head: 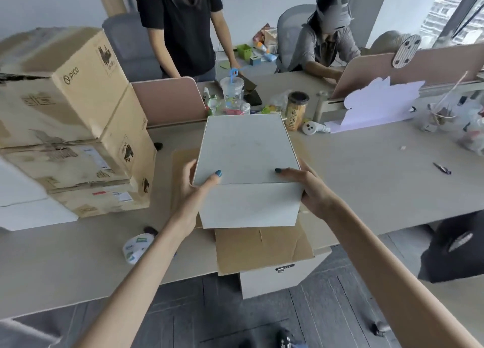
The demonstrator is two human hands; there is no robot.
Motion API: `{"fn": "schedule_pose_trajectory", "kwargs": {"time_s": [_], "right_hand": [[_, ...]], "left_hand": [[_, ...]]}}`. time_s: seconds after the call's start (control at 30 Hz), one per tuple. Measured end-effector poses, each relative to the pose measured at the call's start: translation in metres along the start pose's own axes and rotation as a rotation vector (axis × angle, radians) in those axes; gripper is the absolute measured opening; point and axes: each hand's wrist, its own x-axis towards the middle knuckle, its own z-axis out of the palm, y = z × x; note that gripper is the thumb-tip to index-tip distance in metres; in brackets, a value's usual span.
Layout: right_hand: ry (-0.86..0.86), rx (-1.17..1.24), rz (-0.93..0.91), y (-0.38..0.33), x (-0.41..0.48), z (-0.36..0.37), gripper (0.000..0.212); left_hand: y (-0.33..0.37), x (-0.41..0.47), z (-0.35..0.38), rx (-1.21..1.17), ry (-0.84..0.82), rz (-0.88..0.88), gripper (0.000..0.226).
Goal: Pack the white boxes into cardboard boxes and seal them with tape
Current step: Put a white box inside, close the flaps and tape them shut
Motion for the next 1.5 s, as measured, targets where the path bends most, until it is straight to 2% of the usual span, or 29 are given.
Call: {"fn": "schedule_pose_trajectory", "kwargs": {"time_s": [0.27, 0.43, 0.77, 0.93, 1.03, 1.17, 1.33, 1.5], "right_hand": [[-0.066, 0.014, 0.114, 0.008, 0.051, -0.026, 0.065], [-0.095, 0.024, 0.146, 0.019, 0.069, -0.035, 0.06], [-0.15, -0.088, 0.156, 0.055, 0.079, -0.055, 0.063], [-0.123, -0.282, 0.161, 0.072, 0.085, -0.059, 0.062], [-0.073, -0.544, 0.162, 0.085, 0.09, -0.056, 0.061], [-0.111, -0.843, 0.175, 0.1, 0.091, -0.047, 0.086], [-0.145, -1.04, 0.209, 0.114, 0.083, -0.04, 0.082], [-0.109, -1.126, 0.174, 0.107, 0.078, -0.044, 0.077]], "left_hand": [[-0.019, 0.026, 0.021, 0.039, 0.094, -0.068, 0.048], [-0.031, 0.038, 0.031, 0.116, 0.143, -0.083, 0.049], [-0.07, 0.048, 0.031, 0.213, 0.104, -0.182, 0.062], [-0.086, 0.052, 0.03, 0.435, 0.054, -0.235, 0.079], [-0.093, 0.053, 0.039, 0.661, -0.026, -0.216, 0.085], [-0.106, 0.057, 0.048, 0.926, -0.109, -0.212, 0.07], [-0.118, 0.048, 0.055, 1.085, -0.144, -0.246, 0.064], [-0.113, 0.038, 0.055, 1.172, -0.113, -0.136, 0.048]]}}
